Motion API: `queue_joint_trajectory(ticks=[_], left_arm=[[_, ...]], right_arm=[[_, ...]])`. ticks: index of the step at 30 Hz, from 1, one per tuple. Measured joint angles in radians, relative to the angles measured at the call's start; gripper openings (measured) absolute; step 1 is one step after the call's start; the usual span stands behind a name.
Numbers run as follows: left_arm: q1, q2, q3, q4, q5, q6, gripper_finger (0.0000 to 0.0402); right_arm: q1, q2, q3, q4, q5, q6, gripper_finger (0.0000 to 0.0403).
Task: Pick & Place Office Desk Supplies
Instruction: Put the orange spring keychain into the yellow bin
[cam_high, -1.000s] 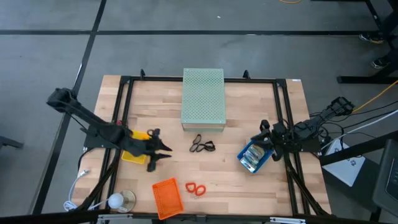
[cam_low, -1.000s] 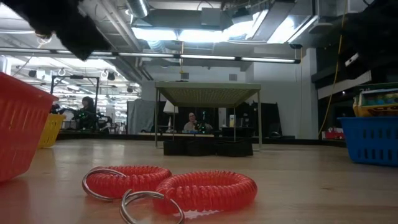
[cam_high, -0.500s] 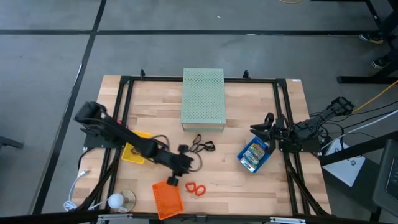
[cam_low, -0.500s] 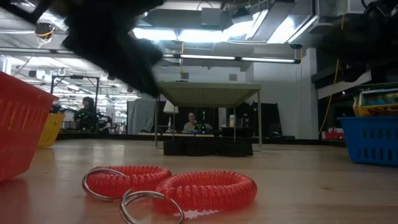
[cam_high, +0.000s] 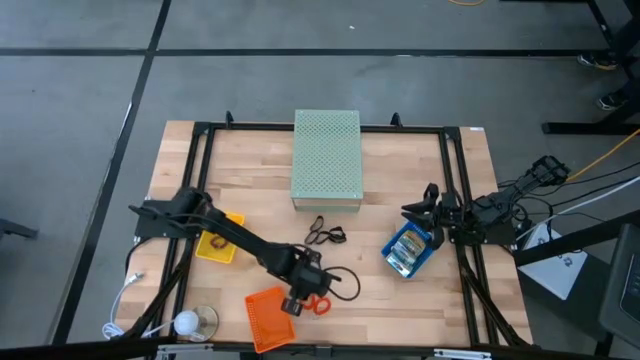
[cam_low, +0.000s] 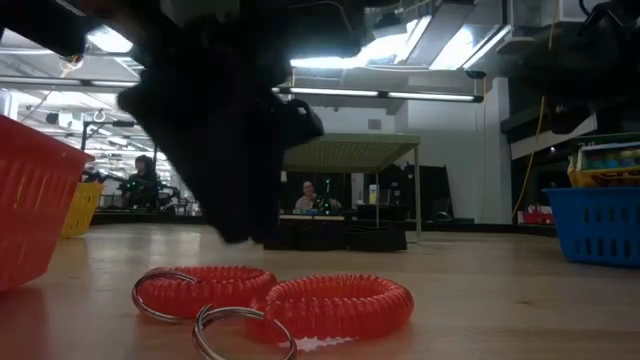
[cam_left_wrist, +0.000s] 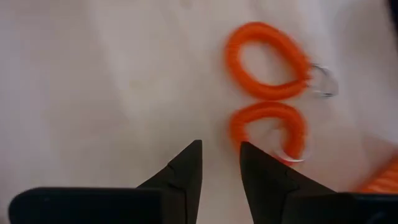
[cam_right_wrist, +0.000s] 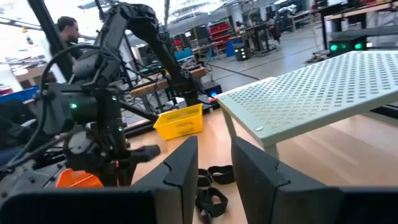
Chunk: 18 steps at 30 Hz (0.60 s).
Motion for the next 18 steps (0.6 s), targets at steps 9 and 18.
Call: queue_joint_trajectory(ticks=[9, 18], left_arm=[[-0.016, 0.026, 0.020, -0.029, 0.028, -0.005, 0.0098], [-0.020, 0.067, 0.022, -0.015, 0.043, -0.092, 0.0098]], right_arm=[[0.000, 0.000, 0.000, -0.003, -0.017, 0.002, 0.0098], [0.000, 0.000, 0.000, -0.006, -0.014, 0.002, 0.0098]])
